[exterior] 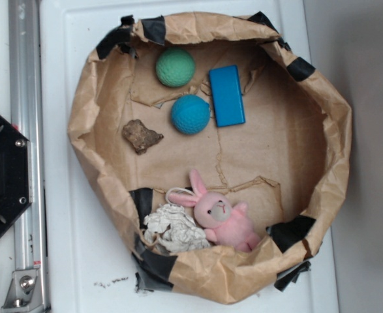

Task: Grab the blue block.

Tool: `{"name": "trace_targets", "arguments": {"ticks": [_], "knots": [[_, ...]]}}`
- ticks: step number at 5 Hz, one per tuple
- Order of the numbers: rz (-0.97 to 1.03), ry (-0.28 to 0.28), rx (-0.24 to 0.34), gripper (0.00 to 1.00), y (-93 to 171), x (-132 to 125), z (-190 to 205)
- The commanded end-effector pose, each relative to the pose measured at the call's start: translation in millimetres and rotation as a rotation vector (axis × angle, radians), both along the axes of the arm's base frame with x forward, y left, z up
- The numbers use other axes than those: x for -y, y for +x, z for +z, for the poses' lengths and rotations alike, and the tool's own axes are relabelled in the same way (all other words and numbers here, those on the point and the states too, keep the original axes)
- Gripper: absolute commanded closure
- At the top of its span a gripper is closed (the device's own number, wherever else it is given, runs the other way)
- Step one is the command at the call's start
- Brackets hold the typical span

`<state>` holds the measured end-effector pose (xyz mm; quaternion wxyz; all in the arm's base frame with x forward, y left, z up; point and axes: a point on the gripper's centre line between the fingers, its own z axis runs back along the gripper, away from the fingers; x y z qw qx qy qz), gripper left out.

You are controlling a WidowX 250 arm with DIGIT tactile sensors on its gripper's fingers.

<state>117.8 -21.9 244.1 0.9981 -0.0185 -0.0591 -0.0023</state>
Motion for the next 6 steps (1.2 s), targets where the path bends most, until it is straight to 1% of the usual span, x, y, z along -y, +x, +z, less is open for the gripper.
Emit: {"name": "trace_targets", "arguments": {"ticks": [1, 2, 3, 4, 5, 6], "knots": [[0.0, 0.0, 0.0, 0.0, 0.0, 0.0, 0.0], [0.184, -0.081, 0.058, 0.0, 50.0, -16.3, -9.3], [0.338, -0.176, 0.063, 0.0, 97.0, -31.8, -33.3], [0.58, -0.124, 0.088, 0.0, 140.9, -54.6, -62.5], [0.844, -0.22, -0.002, 0.0, 167.3, -66.1, -104.4], [0.844, -0.22, -0.002, 0.0, 167.3, -66.1, -104.4]]}}
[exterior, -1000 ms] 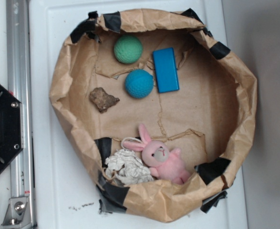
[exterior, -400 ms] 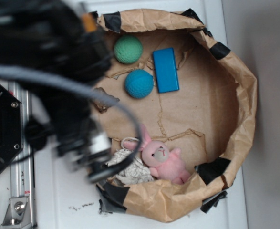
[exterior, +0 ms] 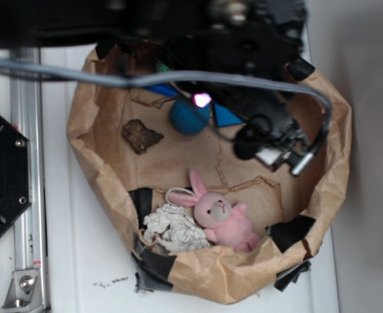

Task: Grab the blue block.

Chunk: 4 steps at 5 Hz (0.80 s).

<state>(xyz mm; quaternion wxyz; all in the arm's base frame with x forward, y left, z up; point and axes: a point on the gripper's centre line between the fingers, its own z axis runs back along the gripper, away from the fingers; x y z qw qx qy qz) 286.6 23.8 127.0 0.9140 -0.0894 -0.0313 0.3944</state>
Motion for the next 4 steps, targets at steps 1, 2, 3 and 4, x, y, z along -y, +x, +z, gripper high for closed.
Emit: {"name": "trace_targets", "arguments": {"ticks": [1, 2, 3, 4], "knots": [[0.045, 0.003, 0.058, 0.0, -1.4, -20.5, 12.6], [0.045, 0.003, 0.058, 0.0, -1.4, -20.5, 12.6], [0.294, 0.026, 0.069, 0.0, -5.2, -20.1, -17.2], [0.508, 0.044, 0.053, 0.0, 1.4, -16.2, -44.8]]}}
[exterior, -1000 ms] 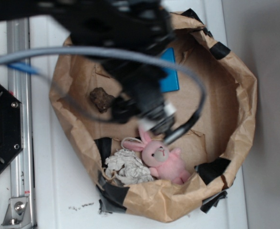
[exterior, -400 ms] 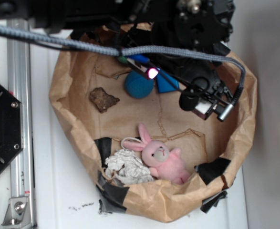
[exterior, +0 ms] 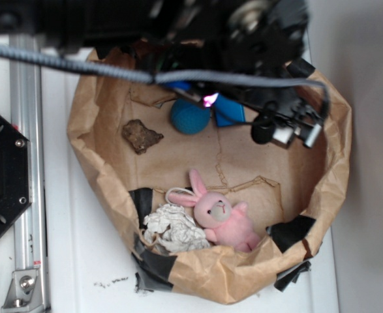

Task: Grab the blue block.

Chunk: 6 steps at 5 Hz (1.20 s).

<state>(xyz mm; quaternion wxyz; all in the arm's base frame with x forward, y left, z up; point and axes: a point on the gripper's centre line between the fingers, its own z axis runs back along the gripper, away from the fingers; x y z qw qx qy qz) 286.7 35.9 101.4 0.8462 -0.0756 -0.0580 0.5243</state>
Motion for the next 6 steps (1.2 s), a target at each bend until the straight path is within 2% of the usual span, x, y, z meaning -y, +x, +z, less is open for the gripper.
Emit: {"name": "trace_targets", "arguments": {"ticks": [1, 2, 6], "knots": [[0.218, 0.025, 0.005, 0.0, -1.1, -4.6, -38.8], [0.205, 0.013, 0.03, 0.0, -3.5, -15.0, -35.0], [0.205, 0.013, 0.03, 0.0, -3.5, -15.0, -35.0]]}}
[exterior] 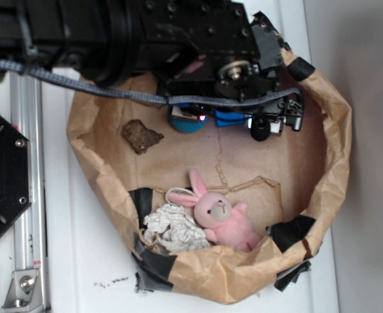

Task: Grab the blue block.

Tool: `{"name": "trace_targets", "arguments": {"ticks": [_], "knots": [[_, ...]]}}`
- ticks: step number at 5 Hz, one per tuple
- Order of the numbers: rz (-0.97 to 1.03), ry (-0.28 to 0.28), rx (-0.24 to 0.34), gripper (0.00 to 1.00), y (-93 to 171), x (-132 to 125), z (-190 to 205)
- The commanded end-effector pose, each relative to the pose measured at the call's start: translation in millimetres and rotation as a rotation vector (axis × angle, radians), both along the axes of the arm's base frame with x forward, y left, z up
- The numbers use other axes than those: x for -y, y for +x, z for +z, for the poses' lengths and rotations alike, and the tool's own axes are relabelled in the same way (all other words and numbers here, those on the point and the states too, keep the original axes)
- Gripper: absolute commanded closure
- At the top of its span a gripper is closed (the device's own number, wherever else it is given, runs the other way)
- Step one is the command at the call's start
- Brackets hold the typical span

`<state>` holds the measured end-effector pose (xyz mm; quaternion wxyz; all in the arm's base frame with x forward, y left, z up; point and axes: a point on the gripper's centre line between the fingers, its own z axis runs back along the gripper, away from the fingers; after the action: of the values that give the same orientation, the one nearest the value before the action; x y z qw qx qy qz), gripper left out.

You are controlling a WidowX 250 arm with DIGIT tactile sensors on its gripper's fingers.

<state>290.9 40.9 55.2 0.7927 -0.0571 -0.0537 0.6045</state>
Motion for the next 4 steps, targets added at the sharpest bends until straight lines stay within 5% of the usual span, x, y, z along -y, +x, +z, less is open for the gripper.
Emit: {"name": "trace_targets", "arguments": {"ticks": [1, 4], "knots": [[0.069, 0.071, 0.073, 0.0, -6.7, -38.3, -10.7], [-0.001, 0.115, -0.017, 0.0, -5.5, -45.3, -36.3]]}}
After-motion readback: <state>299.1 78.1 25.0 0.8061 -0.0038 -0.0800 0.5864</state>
